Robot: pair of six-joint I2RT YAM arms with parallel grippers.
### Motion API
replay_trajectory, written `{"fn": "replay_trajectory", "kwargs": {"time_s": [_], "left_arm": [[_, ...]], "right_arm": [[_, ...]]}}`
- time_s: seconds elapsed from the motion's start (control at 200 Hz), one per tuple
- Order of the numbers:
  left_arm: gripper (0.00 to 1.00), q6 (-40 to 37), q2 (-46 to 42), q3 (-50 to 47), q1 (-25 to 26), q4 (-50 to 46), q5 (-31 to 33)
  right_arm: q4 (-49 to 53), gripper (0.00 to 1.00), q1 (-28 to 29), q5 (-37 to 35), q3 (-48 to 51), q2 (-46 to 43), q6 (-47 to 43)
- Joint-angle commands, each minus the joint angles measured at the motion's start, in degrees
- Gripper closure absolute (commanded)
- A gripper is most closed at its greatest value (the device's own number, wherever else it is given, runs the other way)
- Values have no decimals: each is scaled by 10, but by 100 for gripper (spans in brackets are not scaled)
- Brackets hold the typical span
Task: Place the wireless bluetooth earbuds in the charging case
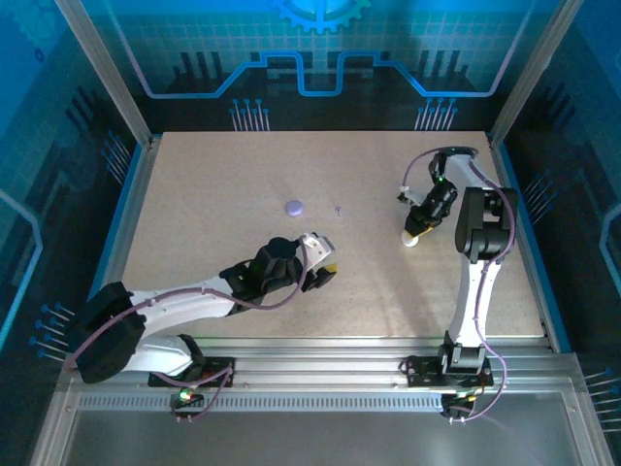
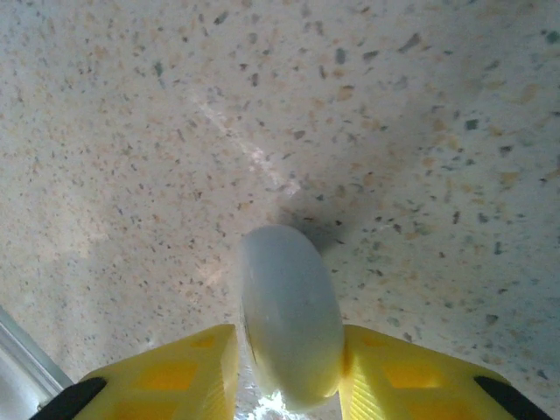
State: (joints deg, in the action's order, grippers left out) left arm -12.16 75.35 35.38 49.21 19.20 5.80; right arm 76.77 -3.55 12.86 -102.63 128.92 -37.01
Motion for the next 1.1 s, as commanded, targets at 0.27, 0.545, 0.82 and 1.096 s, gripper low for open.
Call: {"fn": "replay_trajectory", "kwargs": {"time_s": [0.27,0.545,0.82,1.096], "left_arm": [[36,-6,8,26,-5,0,4],[37,-6,1,33,-5,-13,13],[36,9,-21,31,-12,-18,25],[36,47,-54,49,-38,-68,25]], "right_arm": [[-18,55,-13,-7,-21,0,4],[-34,53,-13,-19,-23,-21,7],[-66,52,-12,9,14,-90,20],[-124,52,10,45,94,-207,73]]}}
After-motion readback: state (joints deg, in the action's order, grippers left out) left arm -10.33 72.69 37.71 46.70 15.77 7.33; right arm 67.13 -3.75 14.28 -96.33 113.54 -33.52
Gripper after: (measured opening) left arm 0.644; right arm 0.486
